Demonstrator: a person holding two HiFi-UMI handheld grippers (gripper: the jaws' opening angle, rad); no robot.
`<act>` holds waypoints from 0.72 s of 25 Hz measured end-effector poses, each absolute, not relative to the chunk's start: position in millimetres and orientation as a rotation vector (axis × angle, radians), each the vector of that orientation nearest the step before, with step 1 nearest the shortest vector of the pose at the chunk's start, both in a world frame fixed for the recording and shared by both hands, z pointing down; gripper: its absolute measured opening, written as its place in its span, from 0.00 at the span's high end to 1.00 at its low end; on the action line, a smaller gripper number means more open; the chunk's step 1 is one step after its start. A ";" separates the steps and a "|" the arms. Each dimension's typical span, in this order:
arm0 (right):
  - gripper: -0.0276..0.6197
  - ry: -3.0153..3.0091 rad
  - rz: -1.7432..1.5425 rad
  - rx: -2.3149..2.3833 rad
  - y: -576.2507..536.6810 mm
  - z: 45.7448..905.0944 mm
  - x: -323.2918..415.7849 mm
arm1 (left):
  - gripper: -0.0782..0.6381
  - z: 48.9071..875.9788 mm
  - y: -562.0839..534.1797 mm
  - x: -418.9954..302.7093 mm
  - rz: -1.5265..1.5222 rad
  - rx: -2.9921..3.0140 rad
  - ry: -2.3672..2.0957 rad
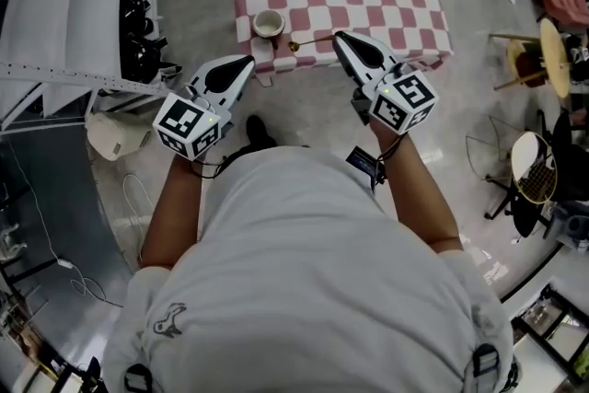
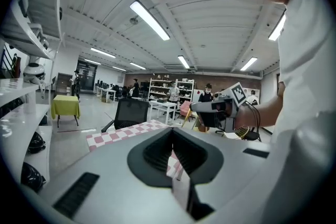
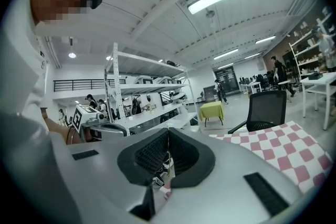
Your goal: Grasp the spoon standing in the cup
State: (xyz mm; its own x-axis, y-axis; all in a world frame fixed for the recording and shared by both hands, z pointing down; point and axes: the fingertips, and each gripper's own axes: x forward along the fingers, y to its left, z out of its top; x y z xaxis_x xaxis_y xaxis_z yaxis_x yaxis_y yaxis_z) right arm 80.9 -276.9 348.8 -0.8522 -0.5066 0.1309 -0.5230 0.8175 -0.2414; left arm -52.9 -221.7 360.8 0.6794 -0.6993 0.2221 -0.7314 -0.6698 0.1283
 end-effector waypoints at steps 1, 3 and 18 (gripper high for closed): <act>0.91 -2.941 0.415 0.820 -270.8 349.0 85.9 | 0.87 359.3 -215.4 -47.7 0.232 2.683 -1.177; 0.91 -2.950 0.413 0.800 -258.6 349.3 96.1 | 0.87 358.9 -202.3 -36.9 0.240 2.675 -1.203; 0.91 -3.010 0.413 0.660 -151.8 349.1 122.3 | 0.87 353.4 -95.1 10.4 0.208 2.643 -1.284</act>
